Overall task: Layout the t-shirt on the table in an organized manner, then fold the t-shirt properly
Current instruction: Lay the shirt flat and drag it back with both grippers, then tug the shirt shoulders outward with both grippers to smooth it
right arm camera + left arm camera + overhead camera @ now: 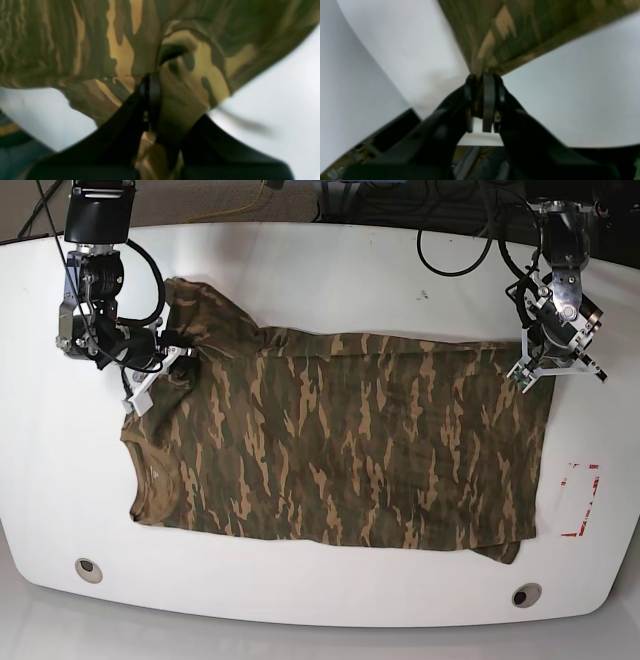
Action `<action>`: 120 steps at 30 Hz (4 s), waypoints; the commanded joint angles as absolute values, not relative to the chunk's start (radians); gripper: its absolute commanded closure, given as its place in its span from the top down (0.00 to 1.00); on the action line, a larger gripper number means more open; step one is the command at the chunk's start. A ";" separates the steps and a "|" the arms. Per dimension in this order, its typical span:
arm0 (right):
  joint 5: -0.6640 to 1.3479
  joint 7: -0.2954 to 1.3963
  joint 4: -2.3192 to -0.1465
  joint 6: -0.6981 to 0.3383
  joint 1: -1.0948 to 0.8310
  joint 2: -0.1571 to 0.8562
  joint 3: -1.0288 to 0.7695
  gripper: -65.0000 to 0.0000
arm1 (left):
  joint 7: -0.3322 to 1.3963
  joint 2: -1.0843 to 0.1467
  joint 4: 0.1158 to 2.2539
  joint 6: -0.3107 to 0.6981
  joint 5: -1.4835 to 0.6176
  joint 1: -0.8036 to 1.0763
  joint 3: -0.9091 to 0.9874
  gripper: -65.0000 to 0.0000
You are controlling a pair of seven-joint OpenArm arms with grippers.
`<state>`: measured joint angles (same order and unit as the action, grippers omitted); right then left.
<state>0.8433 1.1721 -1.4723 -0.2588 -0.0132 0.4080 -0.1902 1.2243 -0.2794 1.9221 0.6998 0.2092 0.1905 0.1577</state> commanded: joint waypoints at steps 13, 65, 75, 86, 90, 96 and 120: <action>0.851 1.162 -1.488 -0.170 -0.102 0.412 -0.193 0.00 | 1.090 -0.288 1.933 0.698 0.220 0.338 0.189 0.05; 0.700 1.044 -1.834 -0.283 -0.420 0.263 -0.498 0.72 | 1.072 -0.306 1.933 0.698 0.220 0.348 0.191 0.34; 0.705 1.044 -1.762 -0.332 -0.421 0.231 -0.495 0.72 | 1.070 -0.306 1.933 0.698 0.220 0.346 0.191 0.34; 0.705 1.044 -1.721 -0.335 -0.421 0.208 -0.427 0.71 | 1.044 -0.306 1.933 0.698 0.220 0.348 0.191 0.34; 0.705 1.044 -1.718 -0.335 -0.421 0.205 -0.406 0.63 | 1.044 -0.306 1.933 0.698 0.220 0.346 0.189 0.34; 0.705 1.044 -1.719 -0.355 -0.435 0.202 -0.394 0.33 | 1.044 -0.306 1.933 0.698 0.220 0.346 0.189 0.34; 0.739 1.066 -1.971 -0.378 -0.665 0.214 -0.381 0.00 | 1.044 -0.355 1.934 0.698 0.249 0.344 0.189 0.34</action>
